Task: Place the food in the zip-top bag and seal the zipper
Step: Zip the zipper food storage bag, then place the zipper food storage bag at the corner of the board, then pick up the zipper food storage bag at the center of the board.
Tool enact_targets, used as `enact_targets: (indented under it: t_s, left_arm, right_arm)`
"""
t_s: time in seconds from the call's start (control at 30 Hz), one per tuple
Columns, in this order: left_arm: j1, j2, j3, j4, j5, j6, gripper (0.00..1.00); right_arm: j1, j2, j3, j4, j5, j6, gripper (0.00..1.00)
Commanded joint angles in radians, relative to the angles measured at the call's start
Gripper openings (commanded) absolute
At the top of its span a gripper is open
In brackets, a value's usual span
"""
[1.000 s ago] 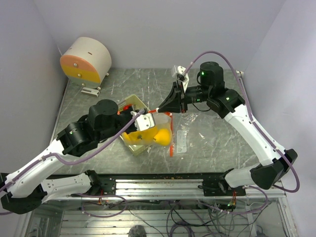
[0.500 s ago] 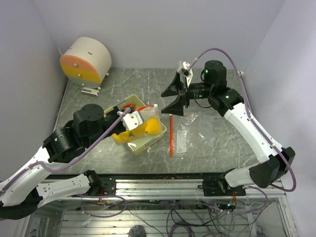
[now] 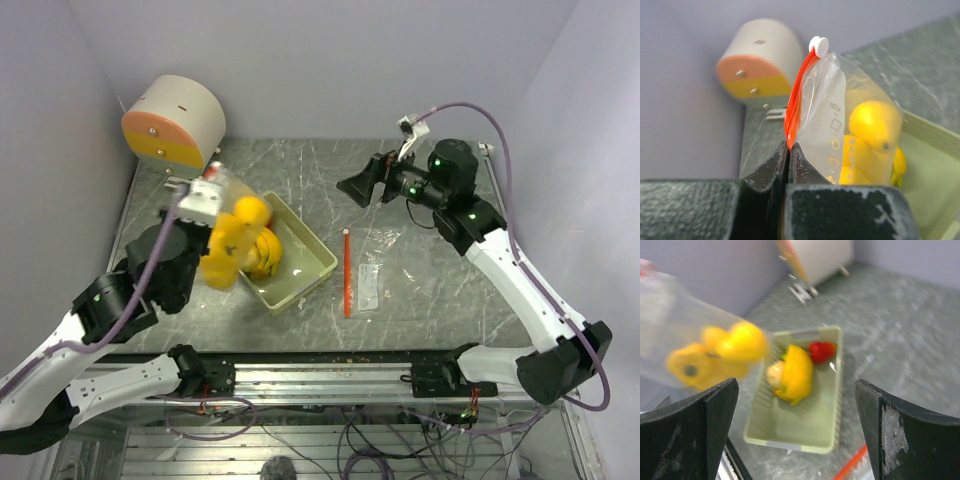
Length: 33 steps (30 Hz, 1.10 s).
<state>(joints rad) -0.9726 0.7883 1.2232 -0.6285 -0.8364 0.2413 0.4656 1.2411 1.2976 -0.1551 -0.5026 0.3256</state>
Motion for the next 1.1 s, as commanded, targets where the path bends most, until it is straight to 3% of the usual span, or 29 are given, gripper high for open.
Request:
enact_targets:
  t_s: [0.0,0.13,0.27,0.37,0.5,0.6,0.8,1.07]
  left_arm:
    - [-0.002,-0.110,-0.047,0.002,-0.440,-0.257,0.07]
    - [-0.003,-0.185,-0.096,-0.106,-0.607,-0.395,0.07]
    - [-0.004,-0.196,-0.063,-0.354,-0.641,-0.629,0.23]
    - [-0.004,-0.197,-0.073,-0.415,-0.611,-0.706,0.57]
    - [-0.003,-0.206,-0.109,-0.344,-0.572,-0.649,0.98]
    - [-0.004,-0.221,-0.118,-0.266,-0.532,-0.589,1.00]
    - [-0.003,-0.245,-0.191,0.001,-0.320,-0.408,1.00]
    - [-0.004,-0.142,-0.171,0.002,-0.206,-0.422,0.99]
  right_arm:
    - [-0.007,0.056,-0.076,-0.182,0.342,0.072,0.99]
    - [-0.007,0.087,-0.152,-0.233,0.432,0.089,0.95]
    - [-0.006,0.116,-0.202,-0.258,0.491,0.109,0.92]
    - [-0.005,0.133,-0.228,-0.268,0.502,0.124,0.88]
    - [0.007,0.156,-0.252,-0.288,0.533,0.140,0.84]
    - [0.045,0.184,-0.255,-0.307,0.572,0.144,0.83]
    - [0.107,0.312,-0.240,-0.307,0.636,0.182,0.84]
    - [0.144,0.530,-0.180,-0.270,0.706,0.224,0.85]
